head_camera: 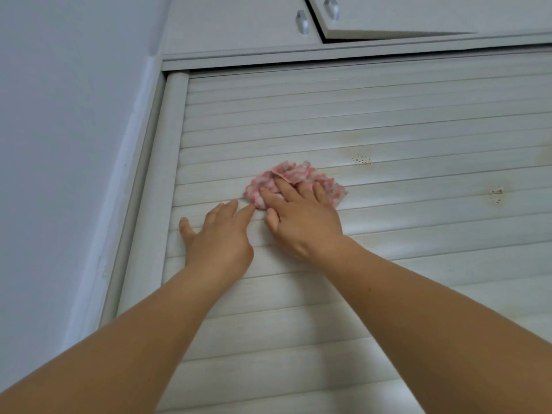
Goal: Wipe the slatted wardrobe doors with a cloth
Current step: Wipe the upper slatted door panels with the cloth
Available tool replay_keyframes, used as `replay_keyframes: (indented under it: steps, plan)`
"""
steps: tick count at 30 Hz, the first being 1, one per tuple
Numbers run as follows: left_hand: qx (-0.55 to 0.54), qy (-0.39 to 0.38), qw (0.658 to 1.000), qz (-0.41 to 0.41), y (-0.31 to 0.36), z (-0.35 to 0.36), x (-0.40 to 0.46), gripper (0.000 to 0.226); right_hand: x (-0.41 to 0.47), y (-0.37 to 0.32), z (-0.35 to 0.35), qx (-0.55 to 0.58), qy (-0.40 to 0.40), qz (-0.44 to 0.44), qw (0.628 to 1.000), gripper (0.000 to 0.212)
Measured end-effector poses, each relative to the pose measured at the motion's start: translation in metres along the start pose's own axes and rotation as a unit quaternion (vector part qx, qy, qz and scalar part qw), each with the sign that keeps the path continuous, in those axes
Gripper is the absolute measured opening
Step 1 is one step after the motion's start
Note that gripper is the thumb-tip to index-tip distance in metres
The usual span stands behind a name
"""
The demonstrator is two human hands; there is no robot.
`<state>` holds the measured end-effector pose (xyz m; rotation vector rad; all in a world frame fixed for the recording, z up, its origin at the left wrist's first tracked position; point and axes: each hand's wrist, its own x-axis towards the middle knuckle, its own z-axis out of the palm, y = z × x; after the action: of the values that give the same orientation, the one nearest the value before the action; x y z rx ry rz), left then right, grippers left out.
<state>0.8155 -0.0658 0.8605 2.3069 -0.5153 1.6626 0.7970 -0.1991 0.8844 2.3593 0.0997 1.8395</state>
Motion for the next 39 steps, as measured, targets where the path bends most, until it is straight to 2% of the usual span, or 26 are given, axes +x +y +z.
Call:
replay_keyframes:
  steps: [4, 9, 13, 16, 21, 25, 34, 39]
  plan:
    - [0.009, 0.004, 1.0, 0.005, -0.002, 0.0, -0.001, 0.067, 0.006, 0.029, -0.008, -0.024, 0.013, 0.032, 0.999, 0.051]
    - [0.009, 0.0, 1.0, 0.018, -0.008, 0.0, -0.001, 0.066, 0.002, 0.078, -0.019, -0.02, 0.049, 0.158, 0.986, 0.049]
    - [-0.015, -0.014, 1.0, 0.023, -0.018, -0.001, 0.001, 0.064, -0.004, 0.077, -0.017, -0.009, 0.082, 0.226, 0.971, 0.05]
    - [-0.019, -0.021, 0.999, 0.034, -0.021, -0.001, 0.0, 0.065, 0.004, 0.042, -0.01, 0.011, 0.08, 0.198, 0.977, 0.049]
    - [-0.019, -0.009, 0.998, 0.053, -0.022, 0.004, -0.002, 0.066, 0.025, -0.03, 0.003, 0.047, 0.015, 0.035, 0.998, 0.05]
    - [0.005, 0.005, 0.999, 0.053, -0.024, 0.005, -0.003, 0.061, 0.026, -0.019, -0.001, 0.025, 0.01, -0.015, 1.0, 0.048]
    - [0.033, 0.06, 0.998, -0.01, 0.008, 0.003, 0.003, 0.054, 0.01, 0.059, -0.02, -0.038, 0.084, 0.064, 0.994, 0.042]
    - [0.014, 0.054, 0.998, 0.031, 0.033, 0.005, 0.015, 0.057, 0.005, 0.104, -0.034, -0.052, 0.093, 0.126, 0.986, 0.042]
